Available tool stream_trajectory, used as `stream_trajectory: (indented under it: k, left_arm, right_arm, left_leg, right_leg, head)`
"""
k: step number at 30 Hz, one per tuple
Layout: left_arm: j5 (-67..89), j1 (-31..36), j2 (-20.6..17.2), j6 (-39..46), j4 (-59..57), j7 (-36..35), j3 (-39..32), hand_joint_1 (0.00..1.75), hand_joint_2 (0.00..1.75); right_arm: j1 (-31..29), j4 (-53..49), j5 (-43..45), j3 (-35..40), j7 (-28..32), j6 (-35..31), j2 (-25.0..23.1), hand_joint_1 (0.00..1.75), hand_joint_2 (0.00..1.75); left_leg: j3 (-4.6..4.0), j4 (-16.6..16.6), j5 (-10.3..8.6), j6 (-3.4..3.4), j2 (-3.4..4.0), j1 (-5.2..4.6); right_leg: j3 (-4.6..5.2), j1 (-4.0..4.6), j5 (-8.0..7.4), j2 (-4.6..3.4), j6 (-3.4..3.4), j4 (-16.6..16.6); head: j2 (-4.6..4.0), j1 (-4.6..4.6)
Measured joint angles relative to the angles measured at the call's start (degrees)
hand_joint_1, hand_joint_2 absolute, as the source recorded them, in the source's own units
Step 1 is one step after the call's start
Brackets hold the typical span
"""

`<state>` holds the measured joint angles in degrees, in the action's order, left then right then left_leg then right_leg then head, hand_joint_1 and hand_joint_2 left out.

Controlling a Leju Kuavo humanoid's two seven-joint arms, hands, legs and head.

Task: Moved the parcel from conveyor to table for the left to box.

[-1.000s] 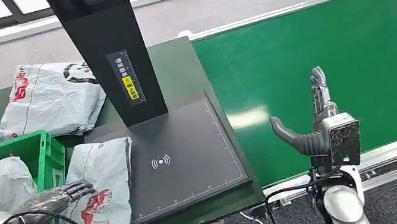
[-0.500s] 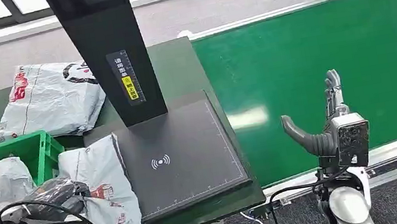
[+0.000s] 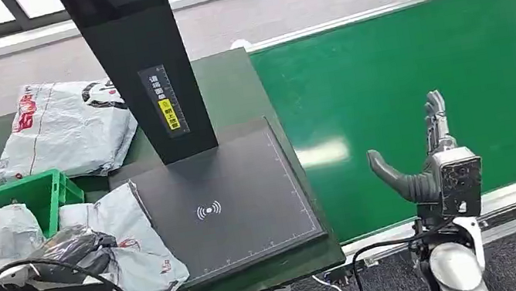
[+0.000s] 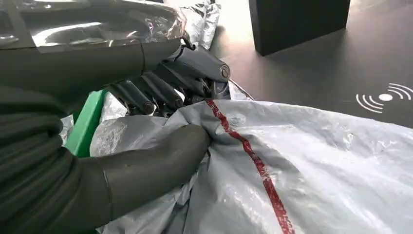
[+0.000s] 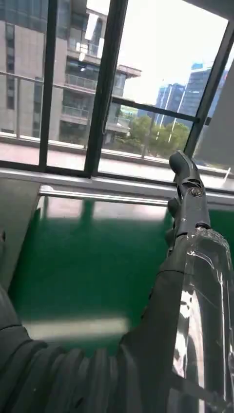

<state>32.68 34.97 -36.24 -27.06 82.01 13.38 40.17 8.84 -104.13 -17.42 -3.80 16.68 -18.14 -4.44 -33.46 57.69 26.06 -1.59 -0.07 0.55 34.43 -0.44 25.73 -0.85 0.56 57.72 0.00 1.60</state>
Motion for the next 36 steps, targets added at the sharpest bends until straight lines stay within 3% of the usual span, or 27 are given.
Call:
stream_trajectory:
  k: [19,27,36]
  left_arm:
    - [-1.77,-0.14,-0.92,3.72,2.95,-0.48,-3.63,1.75,1.75]
    - [-4.94,7.94,-0.96,4.44,5.97,-0.72,-9.79,1.75,1.75]
    - [-6.56,14.00,5.53,8.63,7.91,0.28,-19.19,1.75,1.75]
  right_arm:
    - [1.39,-1.25,1.42,-0.24,0.83,0.04,-0.02,0.00,1.75]
    - [3.34,-3.50,2.14,-1.82,1.90,0.42,-0.70,0.00,1.75]
    - [5.24,-6.27,1.22,-5.20,2.88,1.71,-3.74,0.00,1.75]
  left_leg:
    - [-0.01,0.00,0.00,0.00,-0.02,0.00]
    - [-0.03,0.01,-0.01,0.00,-0.04,0.01]
    - [-0.03,0.01,0.00,0.00,0.01,0.00]
  right_leg:
    - [0.02,0.01,0.00,0.01,0.00,0.00]
    - [0.05,0.02,0.00,0.02,0.00,0.00]
    - [0.04,0.00,0.00,-0.02,0.00,0.00]
  head:
    - [0.00,0.00]
    - [0.00,0.00]
    - [0.00,0.00]
